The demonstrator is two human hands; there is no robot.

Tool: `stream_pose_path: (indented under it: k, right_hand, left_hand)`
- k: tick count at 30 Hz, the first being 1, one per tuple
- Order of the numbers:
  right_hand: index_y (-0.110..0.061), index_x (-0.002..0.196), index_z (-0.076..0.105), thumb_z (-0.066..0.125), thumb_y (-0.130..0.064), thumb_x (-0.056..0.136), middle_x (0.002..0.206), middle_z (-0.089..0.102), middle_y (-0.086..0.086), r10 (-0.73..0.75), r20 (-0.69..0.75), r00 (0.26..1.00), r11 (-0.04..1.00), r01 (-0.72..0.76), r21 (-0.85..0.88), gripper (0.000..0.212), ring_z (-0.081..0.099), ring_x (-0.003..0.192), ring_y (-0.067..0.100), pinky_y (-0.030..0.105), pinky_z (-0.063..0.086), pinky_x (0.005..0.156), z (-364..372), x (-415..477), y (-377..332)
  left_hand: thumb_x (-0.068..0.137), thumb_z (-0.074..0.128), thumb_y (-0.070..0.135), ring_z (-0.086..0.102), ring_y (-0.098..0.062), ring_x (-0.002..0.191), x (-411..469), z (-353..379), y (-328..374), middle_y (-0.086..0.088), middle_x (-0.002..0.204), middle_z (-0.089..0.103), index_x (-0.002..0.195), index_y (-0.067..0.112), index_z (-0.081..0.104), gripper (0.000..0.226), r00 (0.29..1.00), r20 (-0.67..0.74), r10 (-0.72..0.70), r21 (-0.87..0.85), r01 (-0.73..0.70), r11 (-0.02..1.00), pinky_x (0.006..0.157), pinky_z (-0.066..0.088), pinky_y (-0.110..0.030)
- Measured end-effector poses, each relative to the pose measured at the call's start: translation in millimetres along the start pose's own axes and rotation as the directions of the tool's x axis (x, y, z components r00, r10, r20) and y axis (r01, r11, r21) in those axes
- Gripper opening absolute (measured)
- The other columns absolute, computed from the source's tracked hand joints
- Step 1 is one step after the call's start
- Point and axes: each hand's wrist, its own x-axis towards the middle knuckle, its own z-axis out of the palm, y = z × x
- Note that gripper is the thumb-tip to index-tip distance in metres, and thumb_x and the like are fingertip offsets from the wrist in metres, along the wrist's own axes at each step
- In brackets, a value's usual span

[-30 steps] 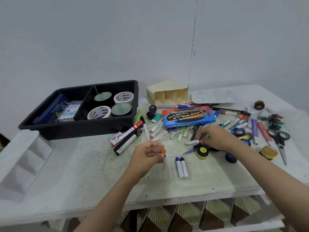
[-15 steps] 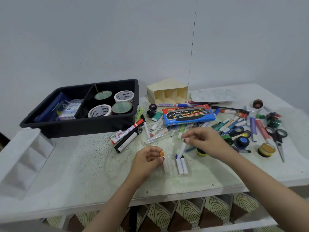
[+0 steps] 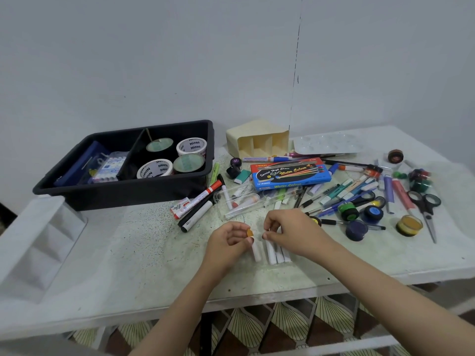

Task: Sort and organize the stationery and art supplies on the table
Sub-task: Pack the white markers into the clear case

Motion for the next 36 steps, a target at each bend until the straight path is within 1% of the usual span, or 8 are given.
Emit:
stream_pose_path:
  k: [4, 12, 16, 19, 23, 28, 33, 36]
  right_hand:
    - [-0.022, 0.105, 0.064, 0.062, -0.037, 0.087, 0.101, 0.063, -0.004, -0.034, 0.039, 0.999, 0.991, 0.039, -0.128, 0.023, 0.057, 0.094, 0.014, 0.029, 0.046, 0.075, 4.4, -3.6, 0.5]
    - [-0.023, 0.114, 0.066, 0.049, -0.041, 0.094, 0.111, 0.052, -0.003, -0.123, -0.005, 0.992, 0.977, 0.121, -0.178, 0.032, 0.052, 0.1, 0.014, 0.03, 0.047, 0.077, 18.4, -22.9, 11.5]
    - [-0.022, 0.115, 0.068, 0.05, -0.039, 0.094, 0.117, 0.054, -0.001, -0.145, -0.01, 0.989, 0.977, 0.141, -0.157, 0.032, 0.053, 0.105, 0.017, 0.031, 0.044, 0.08, 20.5, -25.3, 13.7]
    - [-0.025, 0.117, 0.068, 0.054, -0.04, 0.092, 0.124, 0.053, -0.005, -0.137, -0.005, 0.991, 0.985, 0.136, -0.111, 0.031, 0.05, 0.109, 0.012, 0.025, 0.041, 0.084, 19.3, -23.5, 18.0]
    - [-0.024, 0.116, 0.068, 0.053, -0.043, 0.089, 0.117, 0.056, -0.007, -0.159, -0.018, 0.987, 0.983, 0.157, -0.091, 0.036, 0.051, 0.104, 0.013, 0.025, 0.041, 0.084, 20.7, -24.7, 21.9]
    - [-0.022, 0.118, 0.066, 0.034, -0.055, 0.082, 0.116, 0.058, -0.008, -0.156, -0.049, 0.986, 0.986, 0.153, -0.062, 0.058, 0.051, 0.105, 0.012, 0.024, 0.04, 0.087, 24.7, -29.0, 22.6]
    - [-0.022, 0.12, 0.064, 0.044, -0.046, 0.086, 0.118, 0.058, -0.006, -0.164, -0.054, 0.985, 0.982, 0.158, -0.099, 0.046, 0.052, 0.106, 0.015, 0.03, 0.042, 0.089, 26.9, -30.4, 20.6]
    - [-0.023, 0.125, 0.06, 0.052, -0.04, 0.088, 0.123, 0.054, -0.006, -0.15, -0.055, 0.987, 0.985, 0.145, -0.089, 0.041, 0.047, 0.112, 0.014, 0.028, 0.038, 0.095, 26.8, -31.5, 20.9]
  left_hand:
    - [0.079, 0.069, -0.003, 0.064, -0.01, 0.077, 1.4, 0.2, -1.0, -0.009, 0.087, 0.068, 0.095, 0.009, 0.065, 0.02, 1.0, -0.003, 0.0, 0.009, 0.0, 1.0, 0.073, 0.053, -0.02]
    - [0.08, 0.067, -0.004, 0.063, -0.01, 0.075, 2.6, 1.7, -2.8, -0.01, 0.088, 0.068, 0.092, 0.012, 0.064, 0.019, 1.0, -0.022, 0.016, 0.031, -0.016, 0.999, 0.071, 0.052, -0.018]
    - [0.08, 0.067, -0.004, 0.063, -0.011, 0.076, 2.8, 2.9, -2.8, -0.011, 0.089, 0.068, 0.091, 0.013, 0.064, 0.02, 0.999, -0.032, 0.021, 0.03, -0.02, 0.999, 0.072, 0.053, -0.019]
    - [0.08, 0.067, -0.003, 0.063, -0.01, 0.077, 2.0, 5.6, -3.2, -0.008, 0.089, 0.068, 0.09, 0.015, 0.064, 0.02, 0.998, -0.044, 0.038, 0.053, -0.036, 0.998, 0.072, 0.052, -0.018]
    - [0.081, 0.067, -0.001, 0.063, -0.008, 0.077, 1.4, 8.8, -2.8, -0.003, 0.087, 0.067, 0.09, 0.016, 0.063, 0.02, 0.996, -0.073, 0.041, 0.065, -0.037, 0.997, 0.073, 0.052, -0.018]
    - [0.083, 0.066, 0.003, 0.064, -0.007, 0.08, -1.5, 10.9, -1.6, 0.003, 0.088, 0.067, 0.09, 0.022, 0.061, 0.021, 0.991, -0.091, 0.097, 0.12, -0.086, 0.989, 0.075, 0.052, -0.017]
    - [0.083, 0.066, 0.005, 0.064, -0.007, 0.083, -2.8, 10.3, -2.2, 0.003, 0.09, 0.068, 0.091, 0.023, 0.062, 0.021, 0.991, -0.092, 0.1, 0.125, -0.088, 0.988, 0.075, 0.051, -0.016]
    - [0.082, 0.068, 0.004, 0.063, -0.006, 0.08, -4.2, 10.3, 1.0, 0.005, 0.089, 0.068, 0.09, 0.024, 0.064, 0.023, 0.992, -0.045, 0.117, 0.151, -0.109, 0.983, 0.072, 0.049, -0.013]
